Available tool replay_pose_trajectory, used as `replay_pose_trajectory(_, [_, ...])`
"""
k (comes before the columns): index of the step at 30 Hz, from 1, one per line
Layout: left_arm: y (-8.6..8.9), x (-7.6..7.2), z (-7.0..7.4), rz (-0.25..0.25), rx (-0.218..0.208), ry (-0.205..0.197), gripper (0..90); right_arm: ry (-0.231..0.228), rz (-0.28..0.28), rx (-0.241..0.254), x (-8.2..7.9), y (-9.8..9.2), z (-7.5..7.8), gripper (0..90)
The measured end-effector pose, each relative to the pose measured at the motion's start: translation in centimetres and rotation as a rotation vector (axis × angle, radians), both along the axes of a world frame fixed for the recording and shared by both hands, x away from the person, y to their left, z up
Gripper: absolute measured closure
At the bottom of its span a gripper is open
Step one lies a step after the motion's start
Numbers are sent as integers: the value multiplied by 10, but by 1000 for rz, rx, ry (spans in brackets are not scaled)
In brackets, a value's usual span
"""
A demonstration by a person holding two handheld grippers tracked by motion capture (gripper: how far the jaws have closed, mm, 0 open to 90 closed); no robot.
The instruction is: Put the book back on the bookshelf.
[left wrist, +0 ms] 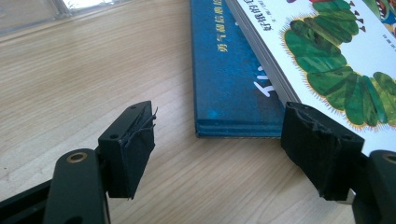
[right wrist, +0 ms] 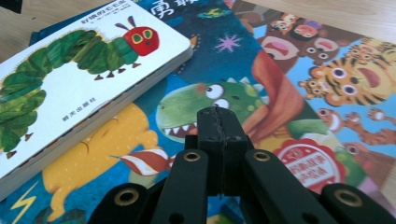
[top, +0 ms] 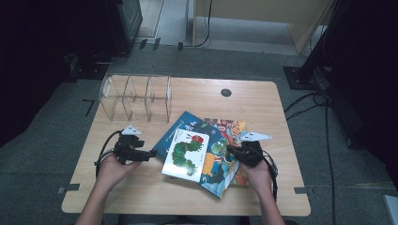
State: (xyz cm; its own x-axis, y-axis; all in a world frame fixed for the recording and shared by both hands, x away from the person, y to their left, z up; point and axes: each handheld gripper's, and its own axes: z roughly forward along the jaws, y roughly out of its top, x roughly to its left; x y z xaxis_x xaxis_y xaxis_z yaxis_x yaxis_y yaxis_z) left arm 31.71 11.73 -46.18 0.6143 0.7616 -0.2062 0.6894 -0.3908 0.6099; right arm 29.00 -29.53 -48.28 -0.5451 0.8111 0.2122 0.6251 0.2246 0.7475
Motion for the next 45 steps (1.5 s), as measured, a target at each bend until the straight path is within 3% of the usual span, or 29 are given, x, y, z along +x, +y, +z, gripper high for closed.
replay_pose_trajectory(14, [-15,-8,3,-28,2,14,235,63,120,-25,-2,48,-5,900])
replay_pose_trajectory(30, [-21,-22,-1,10,-1,41,228,61,164,11,8,58,-9,900])
replay_pose_trajectory(45, [-30,-27,-10,16,6,86,218,77,229,9,12,76,-9,900])
